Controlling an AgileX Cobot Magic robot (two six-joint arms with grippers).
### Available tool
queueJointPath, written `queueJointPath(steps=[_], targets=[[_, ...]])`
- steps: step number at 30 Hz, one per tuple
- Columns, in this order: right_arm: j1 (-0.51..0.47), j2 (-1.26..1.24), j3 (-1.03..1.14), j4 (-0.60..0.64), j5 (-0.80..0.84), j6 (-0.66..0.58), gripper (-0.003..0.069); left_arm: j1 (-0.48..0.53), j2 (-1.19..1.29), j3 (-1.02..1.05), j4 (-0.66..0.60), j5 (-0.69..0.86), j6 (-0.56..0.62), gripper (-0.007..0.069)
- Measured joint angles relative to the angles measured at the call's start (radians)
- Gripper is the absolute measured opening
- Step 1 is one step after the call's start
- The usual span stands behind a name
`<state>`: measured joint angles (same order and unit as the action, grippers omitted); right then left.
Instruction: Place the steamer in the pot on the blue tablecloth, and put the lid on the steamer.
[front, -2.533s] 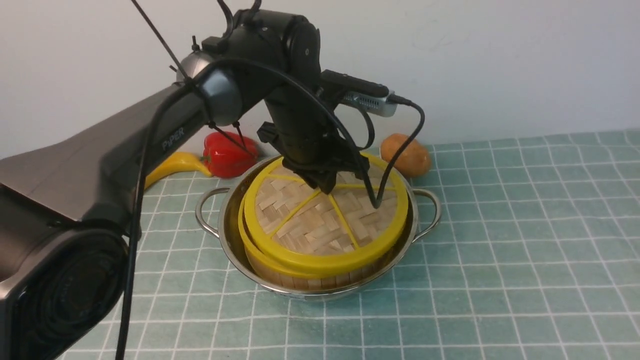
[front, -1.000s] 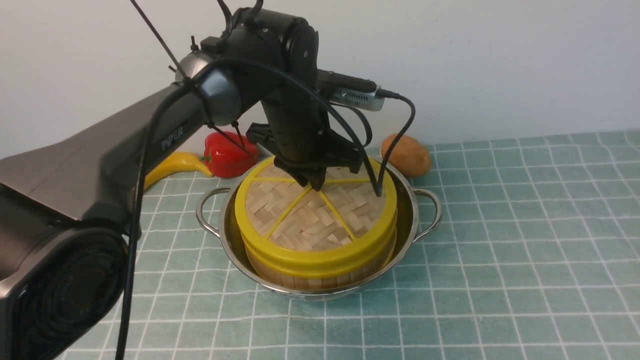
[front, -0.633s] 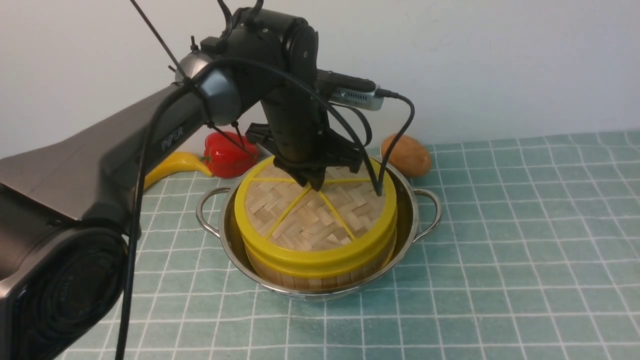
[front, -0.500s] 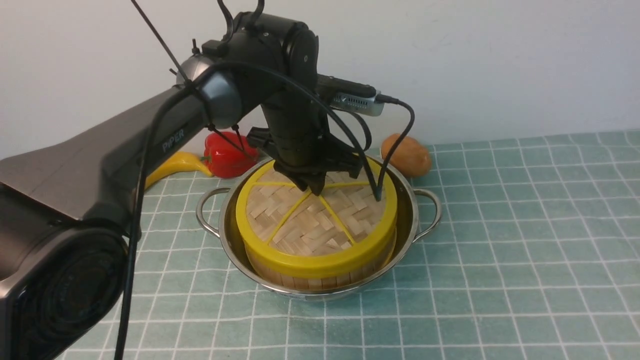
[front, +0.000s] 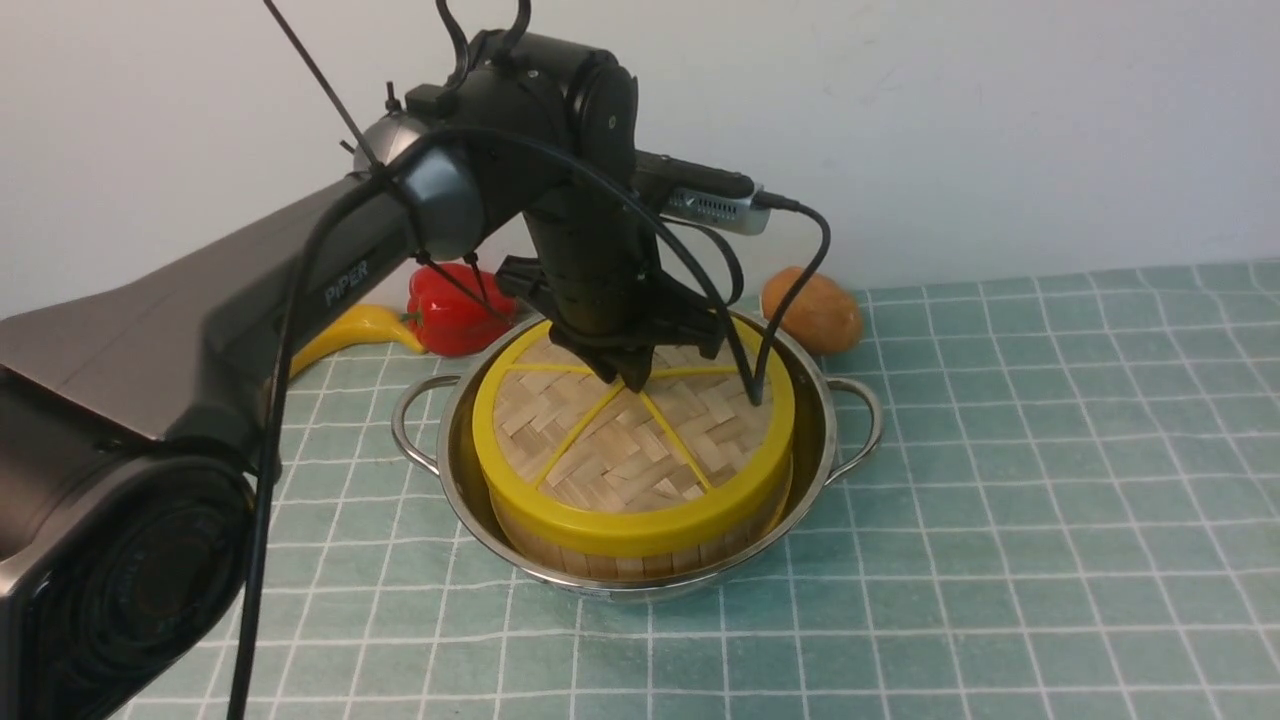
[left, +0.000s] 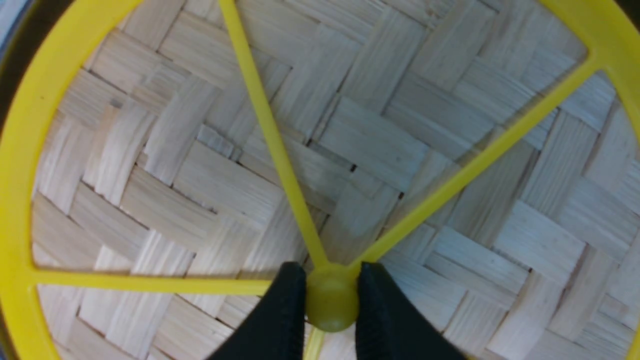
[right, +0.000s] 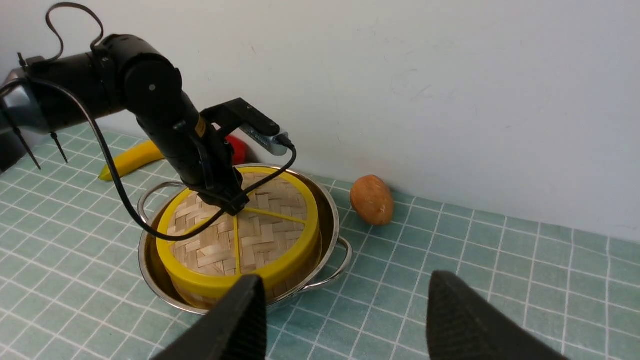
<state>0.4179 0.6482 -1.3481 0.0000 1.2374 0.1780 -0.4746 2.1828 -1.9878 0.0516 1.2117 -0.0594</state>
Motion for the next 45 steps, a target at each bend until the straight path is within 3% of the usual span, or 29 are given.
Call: queueJointPath(steps=[5,11,12,13,15,17,19,22,24,25,27,30,33,35,36,37,40,45], targets=[[0.0,0.0,0.001,0.0,0.0,0.0,0.043,0.0,0.0,0.0,0.001,0.0,0.002,0.0139],[0.0,0.0,0.001,0.0,0.0,0.0,0.043,0.0,0.001,-0.027,0.042,0.015,0.038,0.0324],[0.0,0.0,0.001,0.0,0.0,0.0,0.043,0.0,0.001,-0.059,0.045,0.015,0.059,0.0402],[0.0,0.0,0.001,0.0,0.0,0.0,0.043,0.0,0.0,-0.068,0.045,0.015,0.059,0.041],[0.0,0.0,0.001,0.0,0.0,-0.002,0.043,0.0,-0.044,-0.132,0.033,0.015,0.08,0.0505],[0.0,0.0,0.001,-0.006,0.0,-0.013,0.043,0.0,-0.106,-0.176,0.021,0.016,0.086,0.0524],[0.0,0.0,0.003,-0.006,0.0,-0.029,0.043,0.0,-0.175,-0.194,0.016,0.012,0.093,0.051],[0.0,-0.014,0.029,-0.012,-0.003,-0.055,0.0415,0.0,-0.315,-0.198,0.016,0.01,0.122,0.0411],[0.0,-0.04,0.064,-0.027,-0.007,-0.061,0.0398,0.0,-0.425,-0.183,0.016,0.01,0.134,0.0282],[0.0,-0.047,0.08,-0.032,-0.007,-0.061,0.0395,0.0,-0.435,-0.181,0.016,0.01,0.134,0.0269],[0.0,-0.109,0.165,-0.069,-0.008,-0.064,0.0356,0.0,-0.546,-0.142,0.016,0.01,0.141,0.0103],[0.0,-0.201,0.278,-0.125,-0.018,-0.055,0.0288,0.0,-0.662,-0.079,0.016,0.01,0.146,0.0],[0.0,-0.295,0.387,-0.188,-0.045,-0.03,0.0195,0.0,-0.77,0.017,0.016,0.01,0.153,-0.0023],[0.0,-0.394,0.501,-0.252,-0.063,0.012,0.0071,0.0,-0.889,0.163,0.016,0.01,0.158,-0.0023],[0.0,-0.401,0.509,-0.256,-0.063,0.015,0.0062,0.0,-0.898,0.176,0.016,0.01,0.158,-0.0023],[0.0,-0.449,0.565,-0.287,-0.063,0.034,0.0002,0.0,-0.965,0.274,0.016,0.01,0.159,-0.0023],[0.0,-0.528,0.648,-0.318,-0.063,0.049,-0.0014,0.0,-1.118,0.511,0.013,0.002,0.161,-0.0023],[0.0,-0.557,0.687,-0.321,-0.068,0.053,-0.0015,0.0,-1.353,0.858,0.011,-0.158,0.133,-0.0023]])
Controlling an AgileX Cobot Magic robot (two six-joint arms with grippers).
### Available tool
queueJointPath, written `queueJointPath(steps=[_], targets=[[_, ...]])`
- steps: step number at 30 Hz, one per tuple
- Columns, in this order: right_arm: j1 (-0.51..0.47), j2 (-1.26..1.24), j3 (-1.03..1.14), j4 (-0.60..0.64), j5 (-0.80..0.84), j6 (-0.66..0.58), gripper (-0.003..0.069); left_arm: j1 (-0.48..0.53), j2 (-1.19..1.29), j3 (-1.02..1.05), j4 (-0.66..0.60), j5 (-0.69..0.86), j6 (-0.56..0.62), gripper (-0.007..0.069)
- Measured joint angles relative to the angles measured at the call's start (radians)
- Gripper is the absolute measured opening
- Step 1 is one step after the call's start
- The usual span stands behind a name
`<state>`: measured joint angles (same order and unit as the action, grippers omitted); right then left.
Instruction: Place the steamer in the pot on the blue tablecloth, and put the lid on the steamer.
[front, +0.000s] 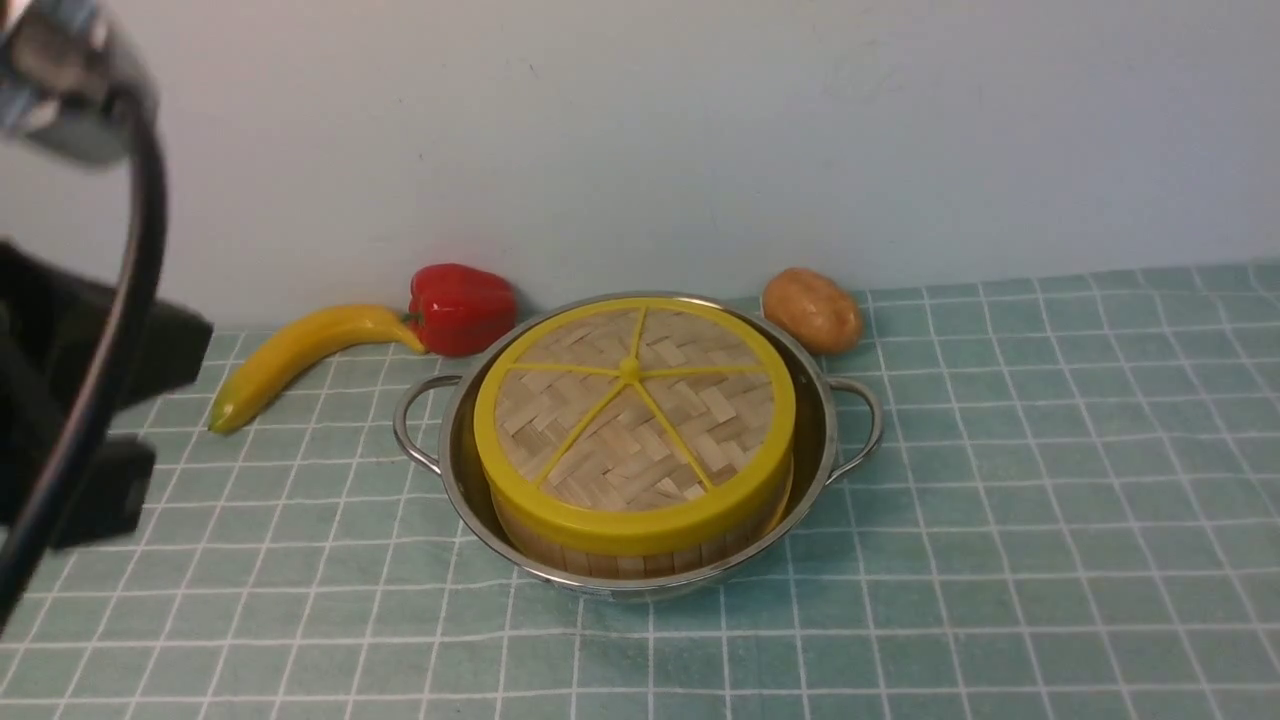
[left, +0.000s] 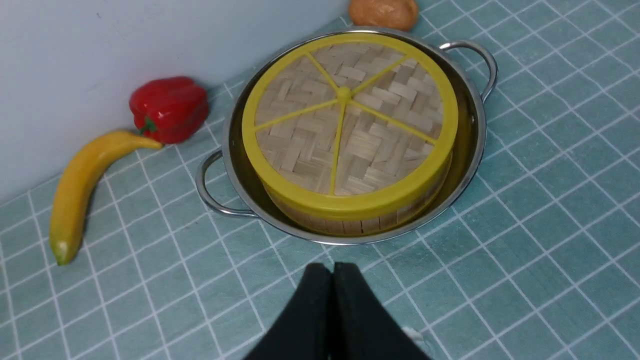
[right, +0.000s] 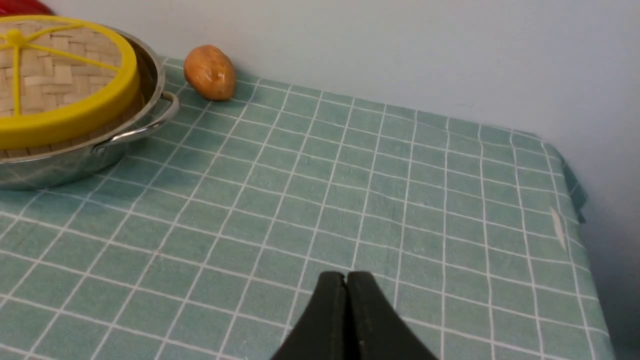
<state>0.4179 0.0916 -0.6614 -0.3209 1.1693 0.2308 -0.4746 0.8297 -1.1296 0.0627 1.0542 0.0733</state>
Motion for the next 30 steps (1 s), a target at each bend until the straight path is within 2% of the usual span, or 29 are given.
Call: queueJointPath(steps=[3,6,13,24,29,30], targets=[[0.0,0.0,0.001,0.018,-0.004,0.001,-0.0012,0.0,-0.107,0.138,-0.001,-0.083,-0.03,-0.0023],[0.0,0.0,0.001,0.061,-0.008,0.002,-0.0008,0.0,-0.192,0.215,-0.014,-0.103,-0.063,-0.0022],[0.0,0.0,0.001,0.168,-0.011,0.004,0.0,0.0,-0.264,0.228,-0.093,-0.052,-0.073,-0.0018],[0.0,0.0,0.001,0.292,-0.011,0.004,0.0015,0.0,-0.267,0.229,-0.081,-0.051,-0.063,0.0001],[0.0,0.0,0.001,0.335,-0.011,0.003,0.0027,0.11,-0.342,0.342,0.022,-0.107,-0.005,0.001],[0.0,0.0,0.001,0.344,-0.011,0.003,0.0031,0.167,-0.394,0.409,0.042,-0.161,-0.001,0.0012]])
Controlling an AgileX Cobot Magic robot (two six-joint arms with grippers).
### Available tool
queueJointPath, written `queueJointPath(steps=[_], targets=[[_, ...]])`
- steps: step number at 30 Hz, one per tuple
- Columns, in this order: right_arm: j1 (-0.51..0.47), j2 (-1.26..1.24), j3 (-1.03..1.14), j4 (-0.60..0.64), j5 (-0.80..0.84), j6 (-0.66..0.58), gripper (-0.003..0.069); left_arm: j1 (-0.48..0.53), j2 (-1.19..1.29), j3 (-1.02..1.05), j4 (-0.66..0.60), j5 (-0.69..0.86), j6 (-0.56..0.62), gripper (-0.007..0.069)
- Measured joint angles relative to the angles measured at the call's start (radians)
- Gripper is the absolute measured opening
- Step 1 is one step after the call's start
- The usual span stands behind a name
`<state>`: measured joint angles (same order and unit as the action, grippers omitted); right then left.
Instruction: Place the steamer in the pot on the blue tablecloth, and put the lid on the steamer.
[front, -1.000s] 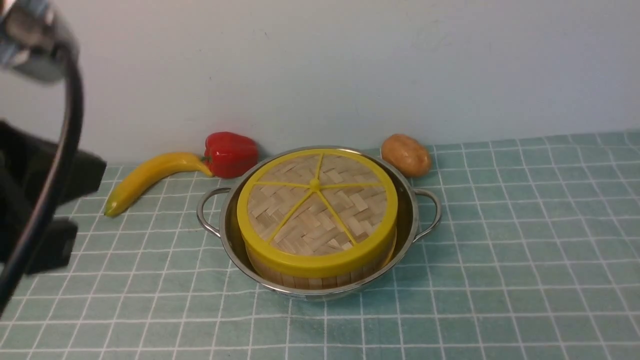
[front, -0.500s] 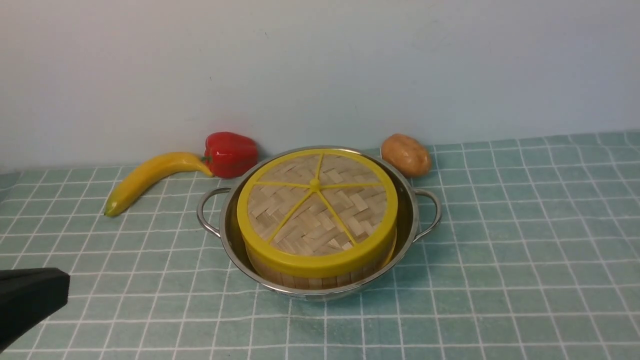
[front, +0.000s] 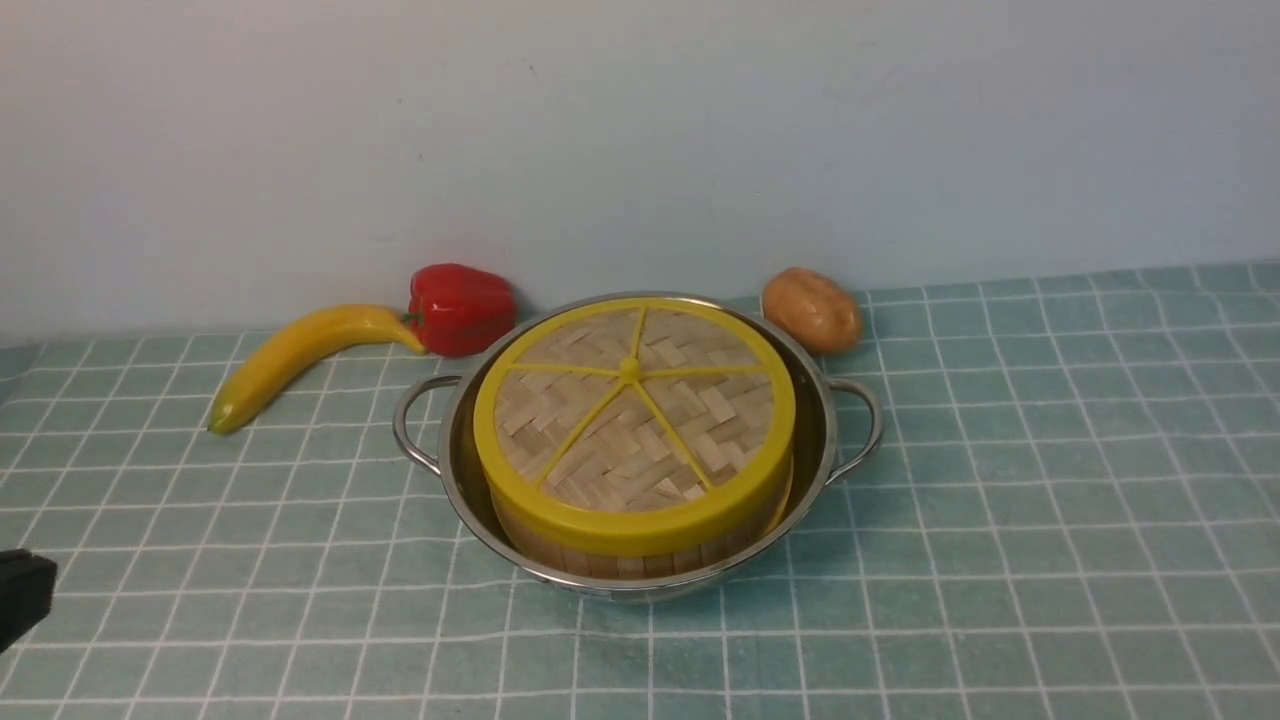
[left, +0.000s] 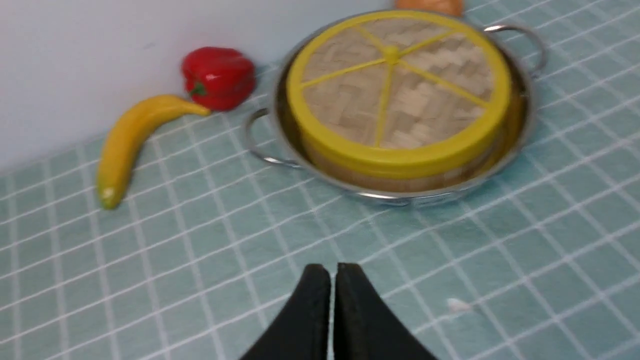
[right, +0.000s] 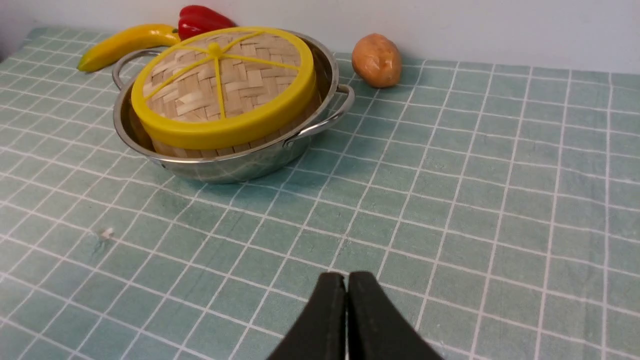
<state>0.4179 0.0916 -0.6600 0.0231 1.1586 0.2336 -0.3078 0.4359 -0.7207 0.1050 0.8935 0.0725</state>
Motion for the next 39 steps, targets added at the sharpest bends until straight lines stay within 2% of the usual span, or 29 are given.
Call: queueJointPath(steps=[3,4,8,12,18,39], targets=[[0.0,0.0,0.0,0.008,0.0,-0.002,0.0036,0.09,-0.091,0.129,0.019,-0.116,0.001,0.0012],[0.0,0.0,0.0,0.012,0.0,-0.002,0.0039,0.153,-0.164,0.232,0.024,-0.215,0.002,0.0012],[0.0,0.0,0.0,0.017,0.0,-0.002,0.0049,0.292,-0.328,0.462,0.02,-0.436,0.003,0.0013],[0.0,0.0,0.0,0.017,0.0,-0.002,0.0058,0.364,-0.416,0.61,0.014,-0.523,0.002,0.0022],[0.0,0.0,0.0,0.017,0.0,-0.002,0.0071,0.371,-0.433,0.722,0.011,-0.539,0.002,0.0032],[-0.005,0.0,0.001,0.02,0.0,-0.005,0.0136,0.371,-0.435,0.728,0.013,-0.552,0.002,0.0075]])
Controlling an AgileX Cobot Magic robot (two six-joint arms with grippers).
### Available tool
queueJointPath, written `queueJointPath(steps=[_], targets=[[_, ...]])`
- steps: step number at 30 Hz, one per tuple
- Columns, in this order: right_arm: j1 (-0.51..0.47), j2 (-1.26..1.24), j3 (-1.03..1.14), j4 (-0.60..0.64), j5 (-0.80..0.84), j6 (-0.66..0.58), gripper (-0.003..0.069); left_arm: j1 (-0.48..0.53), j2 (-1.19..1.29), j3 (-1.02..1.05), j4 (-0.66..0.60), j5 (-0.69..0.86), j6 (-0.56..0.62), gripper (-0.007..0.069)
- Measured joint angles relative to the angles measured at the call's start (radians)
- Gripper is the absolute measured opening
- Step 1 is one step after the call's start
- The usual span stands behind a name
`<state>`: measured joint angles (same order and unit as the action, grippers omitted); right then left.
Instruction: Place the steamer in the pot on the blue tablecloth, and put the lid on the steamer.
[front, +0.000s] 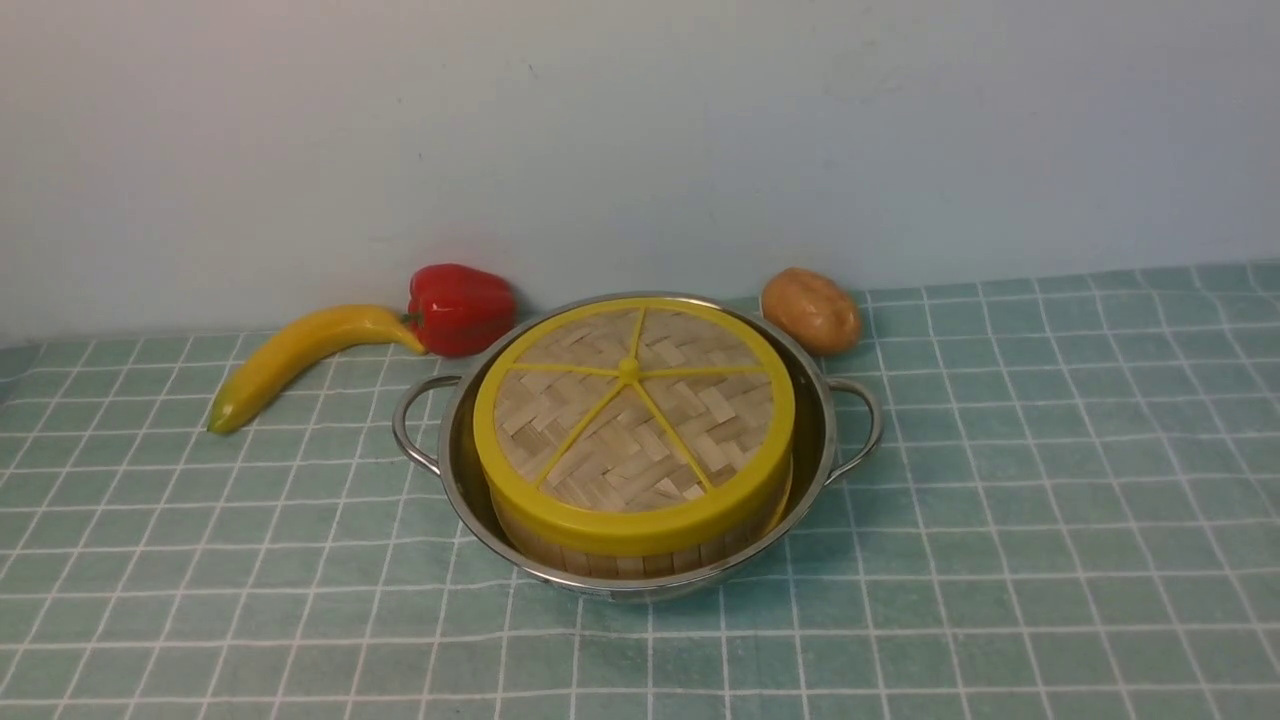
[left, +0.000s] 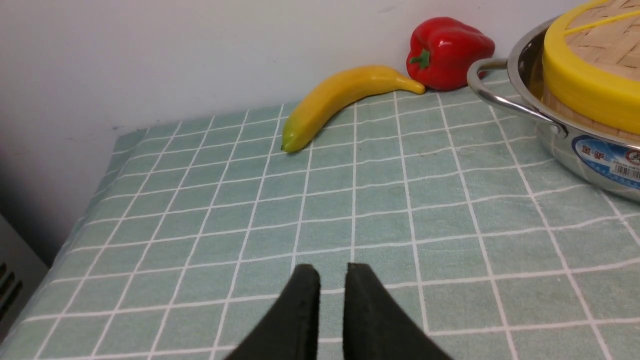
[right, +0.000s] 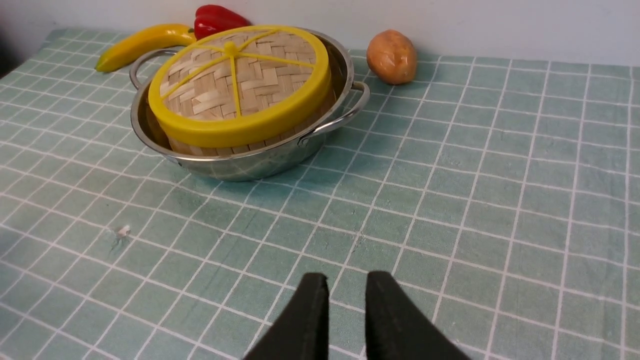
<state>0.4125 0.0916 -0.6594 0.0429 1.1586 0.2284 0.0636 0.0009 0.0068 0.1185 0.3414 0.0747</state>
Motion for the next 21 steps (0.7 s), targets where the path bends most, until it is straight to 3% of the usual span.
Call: queueJointPath(steps=[4,6,7,12,21], targets=[[-0.129,-0.014,0.02,-0.029,-0.09,-0.023,0.0151,0.0,0.0,0.0,0.0,0.0,0.0,0.0083],[-0.22,-0.037,0.067,-0.043,-0.224,-0.026,0.0158,0.0,0.0,0.0,0.0,-0.001,0.0,0.0085],[-0.22,-0.04,0.072,-0.043,-0.238,-0.026,0.0158,0.0,0.0,0.0,0.0,-0.001,0.0,0.0085],[-0.371,-0.092,0.287,-0.052,-0.604,-0.025,0.017,0.0,0.0,0.0,0.0,-0.001,0.0,0.0096],[-0.415,-0.092,0.602,-0.048,-0.91,-0.02,0.0188,0.0,-0.001,0.001,0.001,-0.002,0.0,0.0115]])
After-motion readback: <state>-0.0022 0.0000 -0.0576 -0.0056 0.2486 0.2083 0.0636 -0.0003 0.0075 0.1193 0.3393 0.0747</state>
